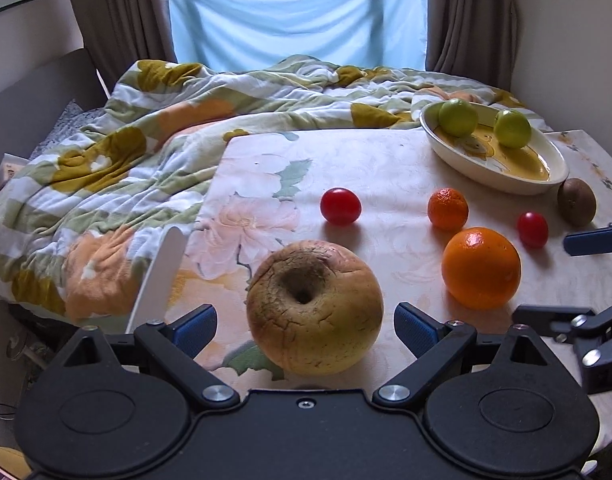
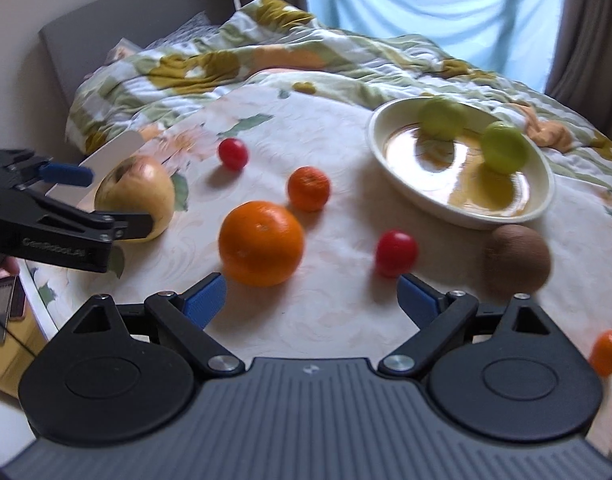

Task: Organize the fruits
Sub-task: 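Grasp the large yellow-brown apple with the left tool while the right tool grasps the orange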

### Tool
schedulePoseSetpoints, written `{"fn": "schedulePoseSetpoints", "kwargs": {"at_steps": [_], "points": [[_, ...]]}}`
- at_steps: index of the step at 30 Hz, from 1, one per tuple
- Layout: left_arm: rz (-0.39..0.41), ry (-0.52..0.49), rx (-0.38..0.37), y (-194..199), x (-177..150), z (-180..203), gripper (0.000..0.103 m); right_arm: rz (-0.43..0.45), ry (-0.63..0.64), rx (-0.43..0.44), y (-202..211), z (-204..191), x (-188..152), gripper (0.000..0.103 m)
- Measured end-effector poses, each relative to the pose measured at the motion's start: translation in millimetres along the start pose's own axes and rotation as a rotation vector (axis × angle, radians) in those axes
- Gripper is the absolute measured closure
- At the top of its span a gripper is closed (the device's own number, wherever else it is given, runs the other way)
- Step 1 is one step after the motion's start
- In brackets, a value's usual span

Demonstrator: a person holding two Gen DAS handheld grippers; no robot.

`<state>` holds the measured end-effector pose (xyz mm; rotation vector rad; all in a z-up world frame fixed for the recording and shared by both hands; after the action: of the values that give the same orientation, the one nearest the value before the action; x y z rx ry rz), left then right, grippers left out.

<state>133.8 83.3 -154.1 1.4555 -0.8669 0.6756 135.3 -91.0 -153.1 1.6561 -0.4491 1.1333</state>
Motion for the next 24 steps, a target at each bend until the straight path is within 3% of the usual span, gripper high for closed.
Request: {"fn": "schedulePoseSetpoints", "kwargs": {"at_steps": [8,24], "points": [[-0.021,0.006,-0.037,-8.8,-0.1,-0.2,0.024,0.009,0.04,0.072,-21.0,-11.6,1.1,0.0],[-0.05,0.002,-0.019,-7.2,0.9,-1.1,0.025,0.01,0.095,0.163,-48.3,-19.3,7.2,0.013]]}}
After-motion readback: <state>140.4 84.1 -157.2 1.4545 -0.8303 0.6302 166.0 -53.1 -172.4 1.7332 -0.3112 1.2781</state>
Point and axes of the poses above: each gripper's, at about its wrist camera, not at the fingertips, and y roughly against the way its jaws point, z to its right, x to its top, the point moved 5 cm from there along -y, roughly the way its jaws point, and after that the axes turned 13 degrees about z, right-handed, at the moved point
